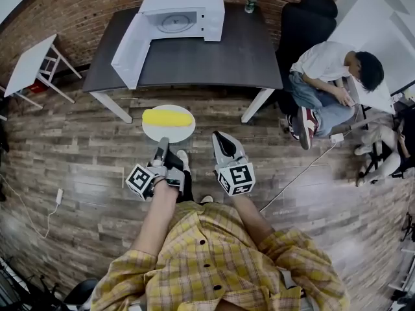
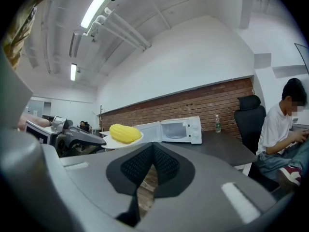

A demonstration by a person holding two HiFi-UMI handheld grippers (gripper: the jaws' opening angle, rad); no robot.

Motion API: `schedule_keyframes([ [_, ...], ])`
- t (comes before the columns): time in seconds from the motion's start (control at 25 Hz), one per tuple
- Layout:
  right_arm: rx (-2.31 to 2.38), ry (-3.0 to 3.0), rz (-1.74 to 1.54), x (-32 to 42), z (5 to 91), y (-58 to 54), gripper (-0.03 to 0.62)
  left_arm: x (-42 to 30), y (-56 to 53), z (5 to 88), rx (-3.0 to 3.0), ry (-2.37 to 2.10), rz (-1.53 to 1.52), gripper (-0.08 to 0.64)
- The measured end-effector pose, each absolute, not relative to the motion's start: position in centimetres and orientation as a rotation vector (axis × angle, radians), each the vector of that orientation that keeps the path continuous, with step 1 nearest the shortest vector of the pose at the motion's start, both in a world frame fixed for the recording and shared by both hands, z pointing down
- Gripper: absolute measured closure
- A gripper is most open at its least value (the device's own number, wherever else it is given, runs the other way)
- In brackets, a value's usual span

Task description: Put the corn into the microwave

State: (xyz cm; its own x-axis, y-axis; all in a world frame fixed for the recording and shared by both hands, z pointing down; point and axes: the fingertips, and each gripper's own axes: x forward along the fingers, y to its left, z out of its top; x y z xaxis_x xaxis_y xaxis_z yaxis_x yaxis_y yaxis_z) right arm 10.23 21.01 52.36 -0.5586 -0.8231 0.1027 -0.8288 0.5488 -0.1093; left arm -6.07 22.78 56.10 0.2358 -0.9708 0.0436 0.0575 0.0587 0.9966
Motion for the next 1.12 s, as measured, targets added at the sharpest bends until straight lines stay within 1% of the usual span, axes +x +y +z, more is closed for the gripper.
schedule_keyframes([
  [0.32,1.455,-2.730,0.249,9.5,52.7,14.5,0.592,-6.5,16.2,56.0,1.275,-0.998,-1.033,0.546],
  [1.12,1.522,-2.702,0.230,3.0,49.6,-4.7,0.592,-11.6,-3.8,53.2,1.310,-0.927,-0.982,0.545],
])
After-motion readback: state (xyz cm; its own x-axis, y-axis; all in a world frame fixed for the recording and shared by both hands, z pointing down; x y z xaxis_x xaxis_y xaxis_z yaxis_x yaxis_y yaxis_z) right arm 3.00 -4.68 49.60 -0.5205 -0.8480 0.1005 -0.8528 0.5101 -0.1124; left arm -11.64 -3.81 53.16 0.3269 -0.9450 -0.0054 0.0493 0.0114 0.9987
